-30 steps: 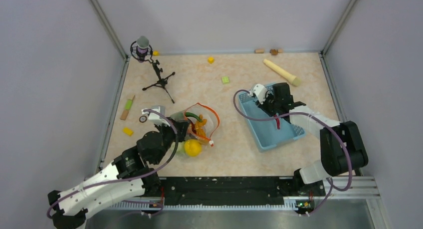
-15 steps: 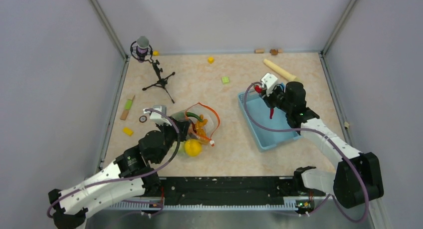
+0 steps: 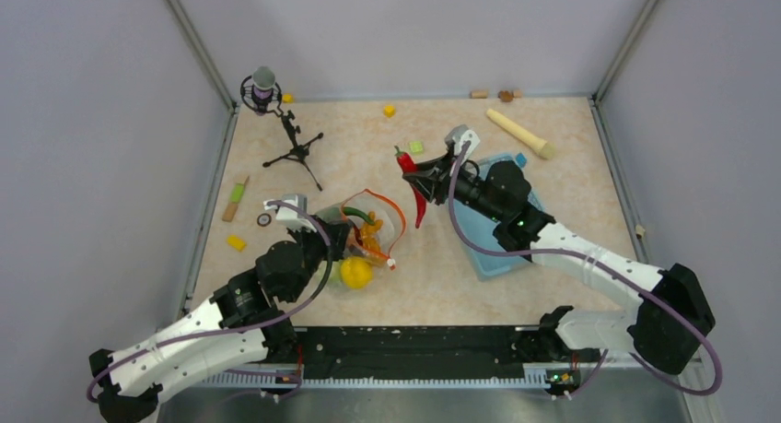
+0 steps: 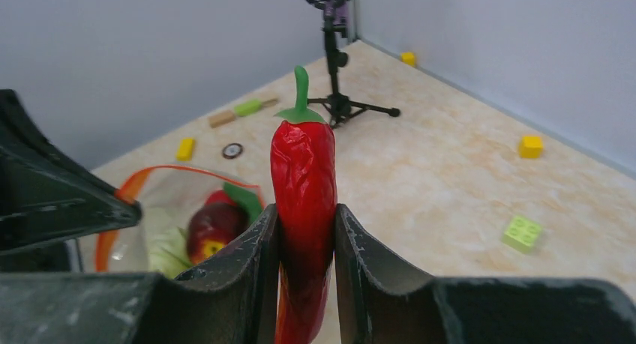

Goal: Place the food in the zip-top bag and seal the zipper
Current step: Place the fake vegetable in the zipper food storage bag.

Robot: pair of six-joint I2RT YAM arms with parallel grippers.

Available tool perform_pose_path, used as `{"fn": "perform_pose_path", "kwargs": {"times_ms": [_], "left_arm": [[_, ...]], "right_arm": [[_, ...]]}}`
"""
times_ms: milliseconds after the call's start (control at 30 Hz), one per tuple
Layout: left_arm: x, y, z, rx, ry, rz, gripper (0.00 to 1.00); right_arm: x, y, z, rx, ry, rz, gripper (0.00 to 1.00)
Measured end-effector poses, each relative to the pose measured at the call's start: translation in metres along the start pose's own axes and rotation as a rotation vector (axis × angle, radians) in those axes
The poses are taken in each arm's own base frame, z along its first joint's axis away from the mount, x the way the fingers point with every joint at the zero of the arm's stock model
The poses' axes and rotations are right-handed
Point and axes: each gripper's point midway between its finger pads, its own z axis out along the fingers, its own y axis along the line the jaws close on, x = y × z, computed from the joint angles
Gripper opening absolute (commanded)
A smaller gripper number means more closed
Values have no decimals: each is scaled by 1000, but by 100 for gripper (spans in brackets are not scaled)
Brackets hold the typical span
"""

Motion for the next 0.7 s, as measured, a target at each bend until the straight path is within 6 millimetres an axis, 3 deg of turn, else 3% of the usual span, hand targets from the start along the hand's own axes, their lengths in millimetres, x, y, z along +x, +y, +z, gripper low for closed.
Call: {"fn": "perform_pose_path", "kwargs": {"times_ms": [133,200,300,700], "left_arm": [[-1,0,-1,2,-3,-3,0],[-2,0,-1,4,-6,-5,0],[-4,0,-2,7,-11,-9,0],[-4,1,-3,5,-12,-9,0]], "right_arm": [[-12,40,12,-44,-88,53,0],[-9,62,17,-72,-113,65,0],[-2,79,22,-90,-131,72,0],[24,87,37,-70,-170,58,0]]}}
